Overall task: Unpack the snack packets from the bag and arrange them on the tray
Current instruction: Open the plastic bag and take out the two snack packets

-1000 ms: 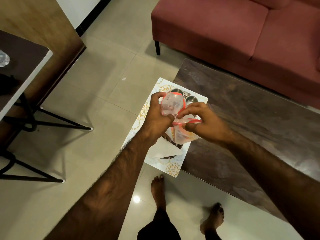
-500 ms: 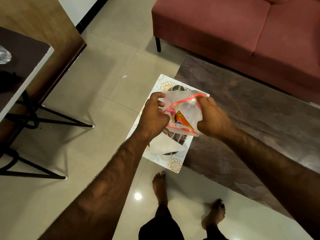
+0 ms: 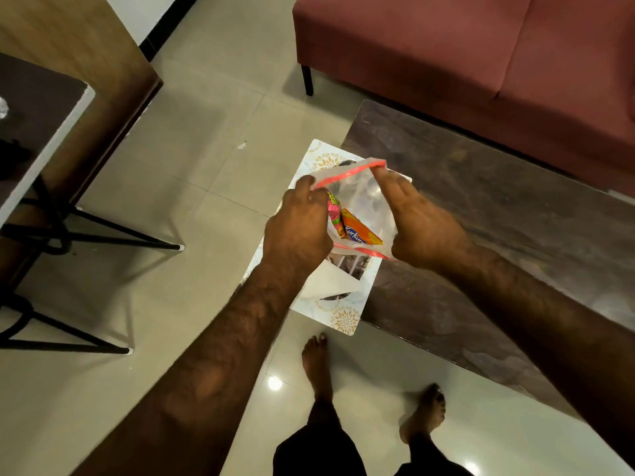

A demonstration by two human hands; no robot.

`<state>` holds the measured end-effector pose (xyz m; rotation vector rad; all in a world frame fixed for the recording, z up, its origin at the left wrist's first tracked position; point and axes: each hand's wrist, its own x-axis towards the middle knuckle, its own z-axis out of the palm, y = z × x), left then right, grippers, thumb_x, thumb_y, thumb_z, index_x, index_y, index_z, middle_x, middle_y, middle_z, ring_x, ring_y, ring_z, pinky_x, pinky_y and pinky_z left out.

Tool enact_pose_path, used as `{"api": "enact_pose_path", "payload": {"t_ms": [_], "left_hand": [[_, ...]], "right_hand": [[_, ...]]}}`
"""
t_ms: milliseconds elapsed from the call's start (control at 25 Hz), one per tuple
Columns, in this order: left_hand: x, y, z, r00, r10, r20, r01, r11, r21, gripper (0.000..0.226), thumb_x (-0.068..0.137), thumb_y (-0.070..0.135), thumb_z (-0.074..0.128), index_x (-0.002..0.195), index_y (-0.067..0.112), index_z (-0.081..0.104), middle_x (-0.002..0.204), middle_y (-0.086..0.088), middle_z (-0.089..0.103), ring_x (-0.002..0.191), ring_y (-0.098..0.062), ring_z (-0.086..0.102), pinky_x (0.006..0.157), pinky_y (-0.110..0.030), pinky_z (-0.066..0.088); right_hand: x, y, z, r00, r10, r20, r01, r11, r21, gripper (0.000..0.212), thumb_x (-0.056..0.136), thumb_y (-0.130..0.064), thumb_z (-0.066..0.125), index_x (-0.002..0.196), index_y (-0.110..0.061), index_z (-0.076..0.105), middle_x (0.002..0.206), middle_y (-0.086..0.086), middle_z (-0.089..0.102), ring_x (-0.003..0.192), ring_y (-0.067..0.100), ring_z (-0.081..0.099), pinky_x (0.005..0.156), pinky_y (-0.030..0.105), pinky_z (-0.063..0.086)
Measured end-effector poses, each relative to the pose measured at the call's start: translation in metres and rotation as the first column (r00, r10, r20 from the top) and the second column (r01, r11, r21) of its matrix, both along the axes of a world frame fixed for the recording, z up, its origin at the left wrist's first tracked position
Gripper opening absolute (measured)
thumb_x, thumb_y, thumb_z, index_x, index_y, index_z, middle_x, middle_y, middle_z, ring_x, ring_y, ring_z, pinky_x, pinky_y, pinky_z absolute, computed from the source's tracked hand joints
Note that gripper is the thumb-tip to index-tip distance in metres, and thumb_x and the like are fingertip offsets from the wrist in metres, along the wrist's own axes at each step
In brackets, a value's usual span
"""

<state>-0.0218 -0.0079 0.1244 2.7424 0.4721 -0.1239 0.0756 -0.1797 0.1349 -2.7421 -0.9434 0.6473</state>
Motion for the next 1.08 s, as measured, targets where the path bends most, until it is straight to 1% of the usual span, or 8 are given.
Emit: {"api": "enact_pose_path", "payload": {"t_ms": [240, 360, 440, 560, 640, 760, 880, 1080], "left_hand": [[0.003, 0.011, 0.006, 0.986, 0.089, -0.142, -0.096, 0.994, -0.042, 0.088, 0.07, 0.032, 0.076, 0.146, 0.024, 0.031, 0.149, -0.007, 0.036, 0.096, -0.038, 0.067, 0.073, -0.038, 0.048], [0.006, 0.009, 0.011, 0.991, 0.019, -0.136, -0.044, 0.981, -0.189, 0.098, 0.069, 0.028, 0.077, 0.151, 0.021, 0.024, 0.153, -0.006, 0.032, 0.106, -0.038, 0.064, 0.083, -0.044, 0.054], [0.011, 0.003, 0.013, 0.991, 0.006, -0.132, -0.042, 0.96, -0.277, 0.103, 0.07, 0.021, 0.079, 0.154, 0.02, 0.019, 0.156, -0.005, 0.032, 0.113, -0.036, 0.062, 0.089, -0.047, 0.056], [0.019, -0.001, 0.013, 0.992, 0.006, -0.127, -0.046, 0.949, -0.311, 0.103, 0.073, 0.021, 0.079, 0.156, 0.02, 0.016, 0.159, -0.007, 0.031, 0.117, -0.037, 0.061, 0.096, -0.047, 0.054], [0.021, -0.001, 0.012, 0.992, -0.003, -0.126, -0.037, 0.95, -0.311, 0.101, 0.075, 0.021, 0.076, 0.156, 0.02, 0.015, 0.161, -0.008, 0.029, 0.117, -0.039, 0.06, 0.096, -0.046, 0.054], [0.018, 0.0, 0.011, 0.991, 0.008, -0.137, -0.053, 0.943, -0.327, 0.1, 0.076, 0.017, 0.075, 0.156, 0.019, 0.014, 0.162, -0.008, 0.027, 0.122, -0.039, 0.058, 0.1, -0.047, 0.053], [0.012, 0.002, 0.008, 0.994, -0.008, -0.112, -0.033, 0.933, -0.358, 0.103, 0.076, 0.012, 0.075, 0.157, 0.019, 0.012, 0.163, -0.006, 0.023, 0.126, -0.036, 0.056, 0.099, -0.041, 0.052], [0.002, 0.006, 0.005, 0.997, -0.004, -0.073, -0.028, 0.902, -0.43, 0.103, 0.076, 0.009, 0.072, 0.157, 0.023, 0.009, 0.163, 0.0, 0.023, 0.129, -0.029, 0.054, 0.1, -0.037, 0.05]], "right_hand": [[0.003, -0.012, 0.01, 0.998, 0.006, 0.066, -0.002, 0.998, -0.057, 0.123, 0.073, -0.026, 0.084, 0.159, -0.044, -0.002, 0.167, 0.004, 0.016, 0.141, 0.036, 0.041, 0.081, 0.052, 0.061], [0.002, -0.016, 0.018, 0.956, -0.064, 0.286, 0.07, 0.998, -0.009, 0.089, 0.082, -0.018, 0.076, 0.155, -0.038, 0.029, 0.16, 0.008, 0.034, 0.139, 0.035, 0.042, 0.092, 0.054, 0.054], [-0.004, -0.009, 0.026, 0.929, -0.038, 0.369, 0.004, 0.996, 0.092, 0.066, 0.082, -0.01, 0.072, 0.142, -0.026, 0.054, 0.151, 0.012, 0.046, 0.135, 0.035, 0.045, 0.096, 0.052, 0.052], [-0.018, 0.016, 0.033, 0.939, 0.157, 0.306, -0.215, 0.963, 0.163, 0.044, 0.076, -0.001, 0.067, 0.116, -0.018, 0.071, 0.123, 0.009, 0.064, 0.111, 0.032, 0.06, 0.075, 0.044, 0.058], [-0.024, 0.037, 0.022, 0.963, 0.224, 0.147, -0.237, 0.968, 0.081, 0.037, 0.077, -0.009, 0.066, 0.113, -0.016, 0.069, 0.11, 0.007, 0.067, 0.097, 0.031, 0.066, 0.072, 0.04, 0.057], [-0.018, 0.061, -0.016, 0.995, 0.088, -0.036, -0.093, 0.981, -0.173, 0.033, 0.086, -0.019, 0.064, 0.117, -0.009, 0.061, 0.11, 0.012, 0.066, 0.096, 0.031, 0.067, 0.074, 0.035, 0.054], [-0.006, 0.073, -0.054, 0.997, -0.046, -0.065, 0.025, 0.957, -0.288, 0.041, 0.089, -0.024, 0.067, 0.123, -0.004, 0.056, 0.118, 0.015, 0.064, 0.107, 0.034, 0.065, 0.075, 0.035, 0.045], [0.0, 0.076, -0.107, 0.982, -0.185, -0.048, 0.155, 0.917, -0.368, 0.058, 0.087, -0.033, 0.07, 0.132, -0.004, 0.047, 0.128, 0.017, 0.06, 0.118, 0.036, 0.059, 0.091, 0.038, 0.047]]}}
